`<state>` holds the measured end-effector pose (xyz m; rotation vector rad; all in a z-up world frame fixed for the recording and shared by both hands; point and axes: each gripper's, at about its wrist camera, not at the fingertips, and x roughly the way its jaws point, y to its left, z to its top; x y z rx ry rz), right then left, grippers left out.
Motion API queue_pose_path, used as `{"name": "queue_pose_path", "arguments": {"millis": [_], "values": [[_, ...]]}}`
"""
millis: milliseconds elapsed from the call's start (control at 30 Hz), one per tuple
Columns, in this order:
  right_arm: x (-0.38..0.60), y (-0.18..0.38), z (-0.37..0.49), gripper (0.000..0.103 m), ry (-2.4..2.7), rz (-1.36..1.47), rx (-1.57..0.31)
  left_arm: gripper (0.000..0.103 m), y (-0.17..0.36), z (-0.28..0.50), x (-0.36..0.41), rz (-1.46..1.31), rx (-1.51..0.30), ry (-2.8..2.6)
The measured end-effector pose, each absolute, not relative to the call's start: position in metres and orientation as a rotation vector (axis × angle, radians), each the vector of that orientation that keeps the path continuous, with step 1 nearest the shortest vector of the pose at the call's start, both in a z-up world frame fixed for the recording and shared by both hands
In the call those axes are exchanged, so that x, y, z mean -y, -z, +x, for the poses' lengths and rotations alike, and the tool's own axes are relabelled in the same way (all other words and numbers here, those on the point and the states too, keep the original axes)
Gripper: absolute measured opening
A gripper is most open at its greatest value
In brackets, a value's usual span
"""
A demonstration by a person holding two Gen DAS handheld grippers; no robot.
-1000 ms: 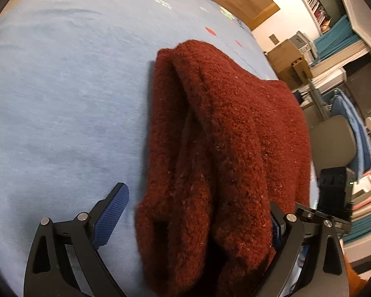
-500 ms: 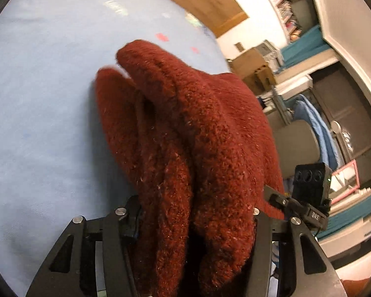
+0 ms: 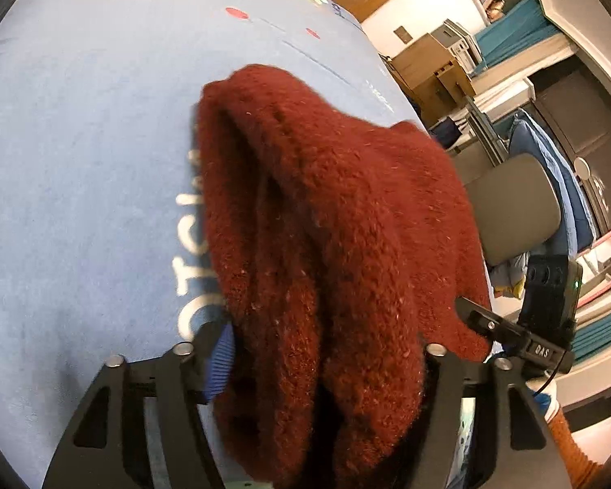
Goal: Fold small clothes
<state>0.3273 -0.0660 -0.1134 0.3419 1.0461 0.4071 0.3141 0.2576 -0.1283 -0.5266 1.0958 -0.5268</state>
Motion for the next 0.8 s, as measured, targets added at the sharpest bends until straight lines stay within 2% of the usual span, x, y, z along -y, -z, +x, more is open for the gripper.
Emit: {"name": "queue_pose_path", "arguments": {"millis": [67,233,333,533,800], "values": [[0.063,0.109,0.321,0.073,-0.406,0.277,-1.037,0.071,0.129,0.310,-0.268,-0.510,-1.092,0.502],[0.063,0.115,0.295,0.076,-0.401,0.164,-1.049,0.071,0.129,0.305,-0.269,-0.492,-1.081,0.457],[0.074,0.131,0.292,0.078,-0.365,0.155,-1.081,0.075,0.127,0.311,-0.238,-0.455,-1.083,0.426],[0.065,0.114,0.289,0.078,-0.278,0.112,-1.052,0.075,0.107,0.304,-0.216,-0.370,-1.061,0.336],[0.057,0.090,0.265,0.078,-0.175,0.112,-1.052,0.074,0.086,0.254,-0.206,-0.291,-1.012,0.209]]}}
